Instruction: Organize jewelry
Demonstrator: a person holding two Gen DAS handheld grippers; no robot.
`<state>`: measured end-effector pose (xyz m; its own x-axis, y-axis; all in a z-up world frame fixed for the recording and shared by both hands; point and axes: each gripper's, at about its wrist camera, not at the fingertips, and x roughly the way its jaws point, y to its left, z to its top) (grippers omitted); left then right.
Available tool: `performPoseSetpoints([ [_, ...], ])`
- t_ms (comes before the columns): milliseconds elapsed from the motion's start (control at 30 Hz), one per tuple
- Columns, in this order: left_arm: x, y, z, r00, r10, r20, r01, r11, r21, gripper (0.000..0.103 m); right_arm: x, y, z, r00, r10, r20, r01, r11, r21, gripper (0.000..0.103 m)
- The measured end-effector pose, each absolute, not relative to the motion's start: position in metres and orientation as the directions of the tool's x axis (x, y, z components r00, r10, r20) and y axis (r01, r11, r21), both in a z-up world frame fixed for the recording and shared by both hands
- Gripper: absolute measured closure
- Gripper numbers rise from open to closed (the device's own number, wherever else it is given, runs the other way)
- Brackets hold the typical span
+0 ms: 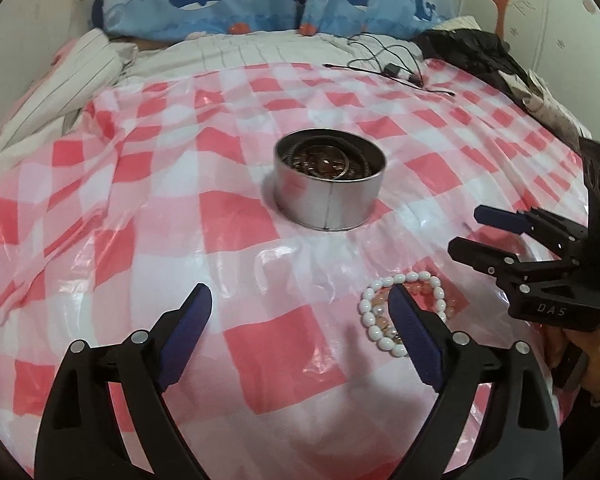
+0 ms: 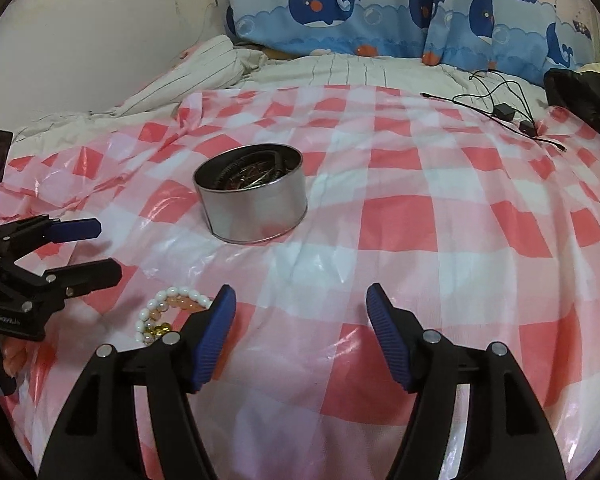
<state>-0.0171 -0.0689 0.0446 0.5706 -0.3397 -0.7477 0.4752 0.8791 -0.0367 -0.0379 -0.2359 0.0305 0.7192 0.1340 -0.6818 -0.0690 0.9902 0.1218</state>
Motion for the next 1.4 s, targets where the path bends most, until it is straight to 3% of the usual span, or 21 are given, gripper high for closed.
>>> performPoseSetpoints([
  [567, -0.032, -0.091, 0.055, 0.628, -0.267, -0.731, 0.523, 0.840, 0.142, 0.014, -0.033, -0.233, 0.022, 0.697, 0.076, -0.713, -0.030, 0.997, 0.077, 0.026],
  [767, -0.028, -0.087, 0.050, 0.624, -0.230, -0.747, 0.511, 0.843, 0.167, 0.013, -0.023, -0.219, 0.014, 0.638, 0.001, -0.770, -0.031, 0.999, -0.024, 0.024],
  [900, -0.019, -0.072, 0.051, 0.622, -0.209, -0.755, 0.471, 0.870, 0.147, 0.013, -0.036, -0.189, 0.030, 0.690, 0.115, -0.714, -0.213, 0.976, -0.050, 0.022],
  [1167, -0.019, -0.078, 0.048, 0.600, -0.267, -0.754, 0.529, 0.840, 0.123, 0.013, -0.048, -0.221, 0.025, 0.623, 0.076, -0.779, -0.112, 0.994, 0.007, 0.019],
  [1400, -0.014, -0.086, 0.036, 0.610, -0.174, -0.773, 0.501, 0.841, 0.206, 0.013, -0.038, -0.194, 0.024, 0.608, 0.116, -0.786, -0.206, 0.978, -0.015, 0.019],
])
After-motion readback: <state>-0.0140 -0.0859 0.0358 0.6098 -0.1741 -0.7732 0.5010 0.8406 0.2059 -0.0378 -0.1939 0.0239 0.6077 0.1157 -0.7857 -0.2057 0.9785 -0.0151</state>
